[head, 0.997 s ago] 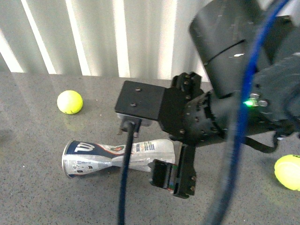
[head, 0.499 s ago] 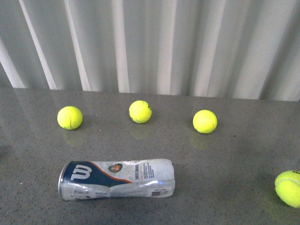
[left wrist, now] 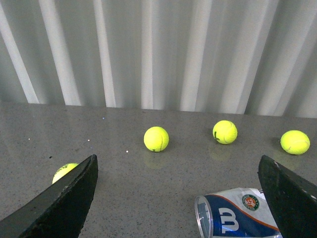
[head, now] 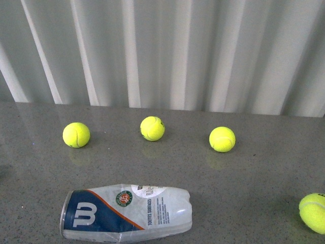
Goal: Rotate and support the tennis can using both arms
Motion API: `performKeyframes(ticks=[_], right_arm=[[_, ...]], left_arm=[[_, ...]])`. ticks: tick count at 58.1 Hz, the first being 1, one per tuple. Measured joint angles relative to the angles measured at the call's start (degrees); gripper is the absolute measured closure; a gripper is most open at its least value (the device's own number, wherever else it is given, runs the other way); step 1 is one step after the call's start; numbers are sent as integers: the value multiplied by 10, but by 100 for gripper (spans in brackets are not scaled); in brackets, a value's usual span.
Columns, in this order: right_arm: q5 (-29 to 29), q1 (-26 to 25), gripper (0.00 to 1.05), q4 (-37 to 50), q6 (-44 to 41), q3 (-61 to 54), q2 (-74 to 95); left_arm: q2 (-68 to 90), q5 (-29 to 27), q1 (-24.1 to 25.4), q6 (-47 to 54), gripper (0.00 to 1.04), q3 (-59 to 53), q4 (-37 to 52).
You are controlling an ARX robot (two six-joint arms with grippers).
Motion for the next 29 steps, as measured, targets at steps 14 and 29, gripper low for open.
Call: performKeyframes(ticks=[14,29], right_arm=[[53,56,101,-66,20,-37,-103],[122,129,101,-97,22,-67,-169]], left_arm=[[0,0,0,0,7,0,0],[0,1,0,0,7,0,0]])
